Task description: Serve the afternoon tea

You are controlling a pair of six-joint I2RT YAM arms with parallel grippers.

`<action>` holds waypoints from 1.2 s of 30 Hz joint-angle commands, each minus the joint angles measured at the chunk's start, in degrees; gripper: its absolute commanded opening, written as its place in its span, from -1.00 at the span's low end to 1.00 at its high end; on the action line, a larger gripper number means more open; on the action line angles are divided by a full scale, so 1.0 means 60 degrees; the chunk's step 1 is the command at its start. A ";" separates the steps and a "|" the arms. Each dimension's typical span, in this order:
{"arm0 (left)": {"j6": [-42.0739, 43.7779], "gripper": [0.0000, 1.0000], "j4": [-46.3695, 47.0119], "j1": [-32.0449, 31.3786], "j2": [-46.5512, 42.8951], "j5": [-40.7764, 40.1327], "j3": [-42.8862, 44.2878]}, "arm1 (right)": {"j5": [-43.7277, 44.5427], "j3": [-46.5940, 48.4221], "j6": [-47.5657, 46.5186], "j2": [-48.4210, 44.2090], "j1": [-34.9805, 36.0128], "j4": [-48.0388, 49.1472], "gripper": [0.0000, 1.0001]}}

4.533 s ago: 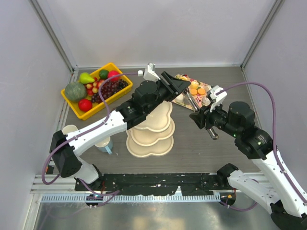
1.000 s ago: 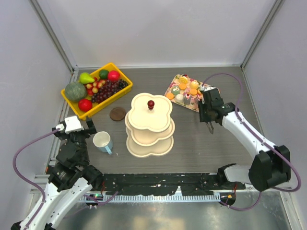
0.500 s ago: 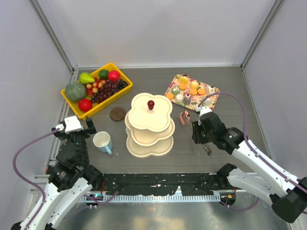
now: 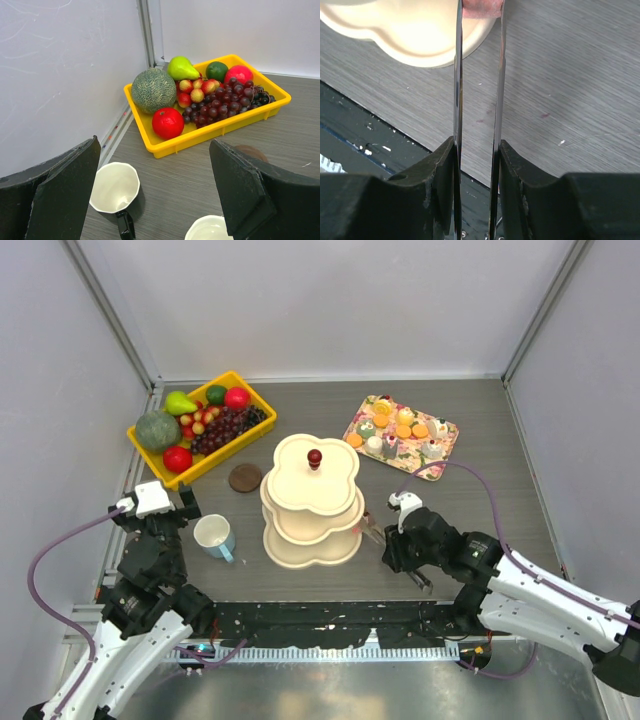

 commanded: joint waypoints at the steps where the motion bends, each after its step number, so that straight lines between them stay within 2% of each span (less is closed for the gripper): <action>1: -0.0171 0.97 0.0470 0.0081 0.0144 0.0057 -0.0022 | 0.0024 -0.0177 0.0390 -0.0169 0.0558 0.1062 -0.44; 5: -0.0171 0.96 0.0456 0.0066 0.0115 0.0086 -0.0022 | 0.0287 -0.0338 0.0404 -0.0111 0.1027 0.1676 -0.43; 11: -0.0185 0.96 0.0455 0.0081 0.0085 0.0071 -0.0051 | 0.1093 -0.0631 0.0214 0.0372 0.1072 0.2863 -0.43; 21: -0.0186 0.96 0.0441 0.0081 0.0100 0.0115 -0.0036 | 0.1503 -0.0618 -0.0532 0.2070 0.1072 0.4884 -0.41; 26: -0.0185 0.96 0.0455 0.0096 0.0086 0.0101 -0.0051 | 0.1709 -0.0281 -0.0796 0.2862 0.1086 0.5135 -0.38; 33: -0.0171 0.96 0.0470 0.0081 0.0086 0.0130 -0.0066 | 0.1636 -0.0178 -0.0929 0.3566 0.1072 0.5383 -0.22; 36: -0.0171 0.96 0.0499 0.0081 0.0071 0.0130 -0.0080 | 0.1665 -0.0090 -0.0929 0.3377 0.1072 0.5107 -0.07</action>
